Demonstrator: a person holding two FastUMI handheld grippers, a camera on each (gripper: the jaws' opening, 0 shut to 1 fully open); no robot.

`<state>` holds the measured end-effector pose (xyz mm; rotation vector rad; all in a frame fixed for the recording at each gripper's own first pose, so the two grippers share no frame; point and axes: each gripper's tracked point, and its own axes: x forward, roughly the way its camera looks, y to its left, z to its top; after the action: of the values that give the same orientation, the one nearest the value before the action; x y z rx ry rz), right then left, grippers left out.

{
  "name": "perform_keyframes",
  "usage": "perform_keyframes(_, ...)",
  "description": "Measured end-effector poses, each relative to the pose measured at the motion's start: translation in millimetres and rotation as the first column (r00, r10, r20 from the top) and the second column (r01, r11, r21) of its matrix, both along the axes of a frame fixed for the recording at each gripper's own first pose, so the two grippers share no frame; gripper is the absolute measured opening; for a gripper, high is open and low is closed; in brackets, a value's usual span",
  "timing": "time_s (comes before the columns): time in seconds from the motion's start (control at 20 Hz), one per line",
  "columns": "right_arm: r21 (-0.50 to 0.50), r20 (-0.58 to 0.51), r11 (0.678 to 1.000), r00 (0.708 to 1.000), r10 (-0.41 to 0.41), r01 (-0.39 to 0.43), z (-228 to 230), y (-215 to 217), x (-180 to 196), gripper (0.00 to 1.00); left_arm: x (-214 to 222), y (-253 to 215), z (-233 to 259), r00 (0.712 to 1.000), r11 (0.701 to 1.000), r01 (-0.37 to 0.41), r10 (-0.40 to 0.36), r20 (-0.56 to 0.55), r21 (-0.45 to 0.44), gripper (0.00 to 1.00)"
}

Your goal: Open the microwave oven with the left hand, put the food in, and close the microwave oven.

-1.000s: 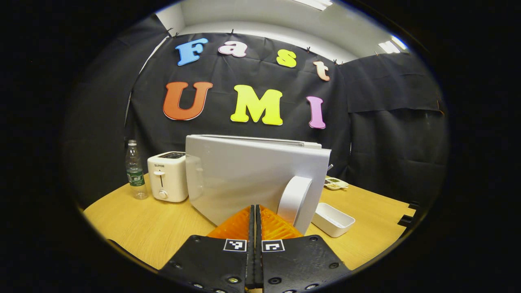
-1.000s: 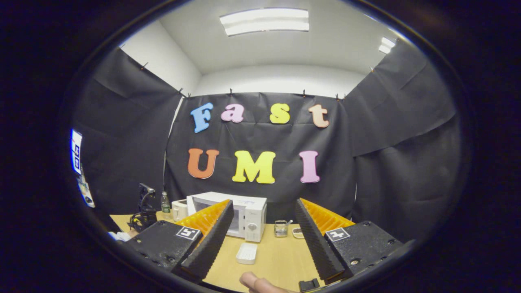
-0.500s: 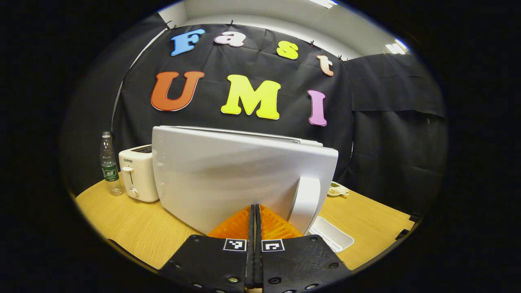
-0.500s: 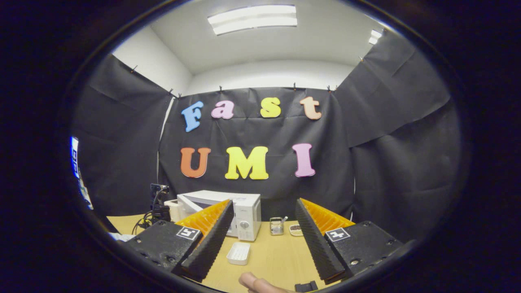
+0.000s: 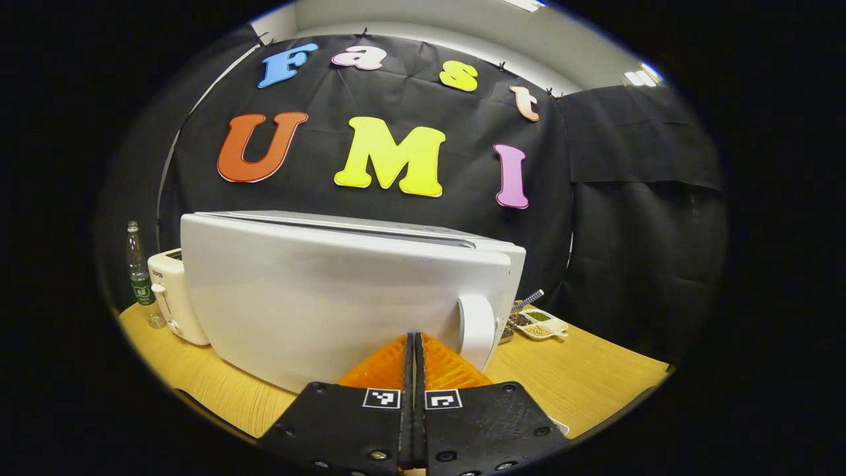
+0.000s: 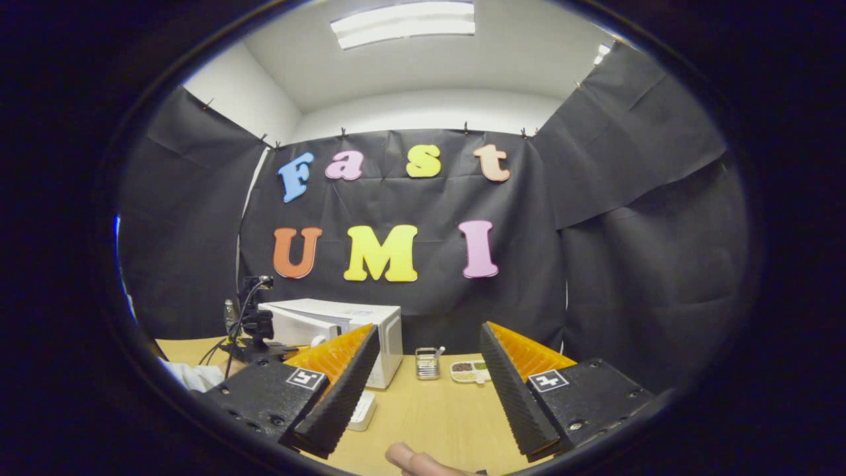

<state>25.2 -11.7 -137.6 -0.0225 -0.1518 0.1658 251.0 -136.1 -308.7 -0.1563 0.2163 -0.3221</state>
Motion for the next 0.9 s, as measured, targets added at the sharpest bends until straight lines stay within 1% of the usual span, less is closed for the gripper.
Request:
perform_keyframes(0.05, -0.002, -0.002, 1.000, 1.000, 0.004, -0.004, -3.3, -1.5, 3.4, 0.94, 7.8, -2.2, -0.3, 1.000, 1.000, -0.007, 0.007, -0.001, -0.005, 0.00)
perform_keyframes(0.1, 0.000, -0.002, 1.000, 1.000, 0.005, -0.005, -5.5, -3.2, 6.5, 0.97, 17.3, -5.3, -1.5, 1.000, 1.000, -0.013, 0.013, -0.001, -0.002, 0.00)
perform_keyframes(0.15, -0.002, -0.004, 1.000, 1.000, 0.005, -0.005, -8.5, -5.5, 10.3, 0.94, 24.6, -6.9, -2.2, 1.000, 1.000, -0.020, 0.020, -0.003, 0.003, 0.00)
perform_keyframes(0.2, -0.009, -0.009, 1.000, 1.000, 0.002, -0.002, -12.3, -7.5, 14.9, 0.94, 33.3, -11.3, -6.4, 1.000, 1.000, -0.021, 0.021, -0.014, 0.012, 0.00)
perform_keyframes(0.25, -0.015, -0.016, 1.000, 1.000, -0.005, 0.005, -18.6, -11.8, 18.7, 0.93, 40.9, -13.8, -14.6, 0.998, 0.999, -0.032, 0.034, -0.045, 0.035, 0.11)
perform_keyframes(0.3, -0.014, -0.023, 1.000, 1.000, -0.011, 0.011, -22.1, -15.5, 21.4, 0.97, 50.0, -13.5, -8.8, 0.999, 0.998, -0.046, 0.047, -0.016, 0.040, 0.00)
perform_keyframes(0.35, -0.011, -0.031, 1.000, 0.999, -0.016, 0.015, -26.2, -18.6, 23.1, 0.97, 47.7, -14.5, -16.5, 0.997, 0.997, -0.053, 0.056, -0.059, 0.047, 0.00)
perform_keyframes(0.4, -0.006, -0.038, 1.000, 0.999, -0.022, 0.022, -29.0, -22.7, 25.1, 0.97, 49.2, -15.6, -10.7, 0.997, 0.997, -0.066, 0.068, -0.031, 0.045, 0.00)
perform_keyframes(0.45, -0.002, -0.043, 1.000, 0.999, -0.030, 0.030, -31.8, -26.2, 27.9, 0.97, 48.0, -16.8, -15.6, 0.996, 0.997, -0.063, 0.066, -0.054, 0.053, 0.00)
perform_keyframes(0.5, -0.001, -0.049, 0.999, 0.998, -0.038, 0.038, -34.0, -29.1, 28.7, 0.97, 49.1, -17.0, -14.1, 0.997, 0.996, -0.064, 0.066, -0.036, 0.057, 0.00)
perform_keyframes(0.75, 0.009, -0.060, 0.998, 0.996, -0.059, 0.060, -34.6, -35.3, 22.8, 0.97, 47.3, -15.4, -13.9, 0.996, 0.996, -0.060, 0.063, -0.057, 0.059, 0.02)
perform_keyframes(0.85, 0.001, -0.059, 0.997, 0.995, -0.075, 0.075, -32.2, -36.8, 17.9, 0.97, 46.9, -17.1, -17.8, 0.995, 0.998, -0.042, 0.045, -0.085, 0.039, 0.04)
perform_keyframes(0.9, 0.000, -0.060, 0.997, 0.995, -0.083, 0.083, -30.9, -36.8, 14.2, 0.94, 44.8, -15.8, -20.0, 0.993, 0.999, -0.040, 0.041, -0.106, 0.014, 0.03)
